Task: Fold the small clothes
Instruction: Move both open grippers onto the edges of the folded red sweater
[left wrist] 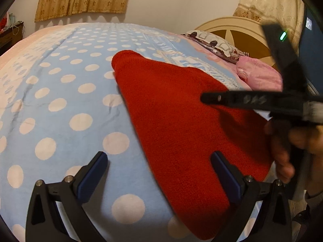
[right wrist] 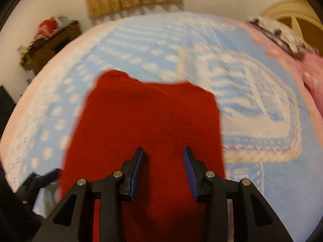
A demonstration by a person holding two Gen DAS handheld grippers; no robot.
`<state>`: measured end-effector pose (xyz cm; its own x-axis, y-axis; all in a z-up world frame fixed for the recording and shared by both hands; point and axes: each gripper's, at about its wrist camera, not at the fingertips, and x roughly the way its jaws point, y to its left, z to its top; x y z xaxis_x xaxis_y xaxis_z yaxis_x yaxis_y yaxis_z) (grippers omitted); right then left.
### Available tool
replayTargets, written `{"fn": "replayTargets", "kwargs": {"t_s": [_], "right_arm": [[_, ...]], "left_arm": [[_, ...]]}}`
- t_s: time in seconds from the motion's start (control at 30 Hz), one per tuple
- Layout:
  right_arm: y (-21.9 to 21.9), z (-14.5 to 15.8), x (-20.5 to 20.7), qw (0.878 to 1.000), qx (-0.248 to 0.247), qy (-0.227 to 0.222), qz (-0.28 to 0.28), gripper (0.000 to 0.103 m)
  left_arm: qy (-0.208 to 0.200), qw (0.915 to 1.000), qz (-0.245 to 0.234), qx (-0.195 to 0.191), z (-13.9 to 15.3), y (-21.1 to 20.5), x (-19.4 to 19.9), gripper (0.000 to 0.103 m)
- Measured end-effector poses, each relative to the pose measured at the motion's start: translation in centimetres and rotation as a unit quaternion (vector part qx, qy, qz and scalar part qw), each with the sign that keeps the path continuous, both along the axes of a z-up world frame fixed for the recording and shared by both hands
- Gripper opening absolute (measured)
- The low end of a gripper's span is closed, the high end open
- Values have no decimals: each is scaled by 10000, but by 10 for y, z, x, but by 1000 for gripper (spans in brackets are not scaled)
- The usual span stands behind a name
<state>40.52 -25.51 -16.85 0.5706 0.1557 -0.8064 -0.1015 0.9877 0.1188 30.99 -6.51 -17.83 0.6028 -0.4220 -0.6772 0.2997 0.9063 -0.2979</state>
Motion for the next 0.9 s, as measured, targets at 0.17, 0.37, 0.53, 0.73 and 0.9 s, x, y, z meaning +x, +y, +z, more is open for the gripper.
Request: {"fn": "replayTargets", "kwargs": {"t_s": [0.17, 0.37, 0.53, 0.73, 0.9], "right_arm": [[-17, -4, -5, 9996, 251, -100, -89, 39], [-18, -7, -11, 9994, 194, -264, -66, 39], [-17, 0, -9, 9997, 180, -145, 121, 41], [-18, 11, -24, 9979, 206, -346, 513, 51], [-39, 28, -17, 9952, 645, -659, 341, 61]], "left_arm": [[22, 9999, -78, 103, 2, -8, 2, 103], [33, 9997, -173, 174, 1, -19, 6, 103], [162, 9998, -120, 3, 0, -10, 3, 103], [-101, 9998, 60, -158, 9, 3, -6, 103], [-277, 9993, 131, -208, 14, 3, -1, 103]]}}
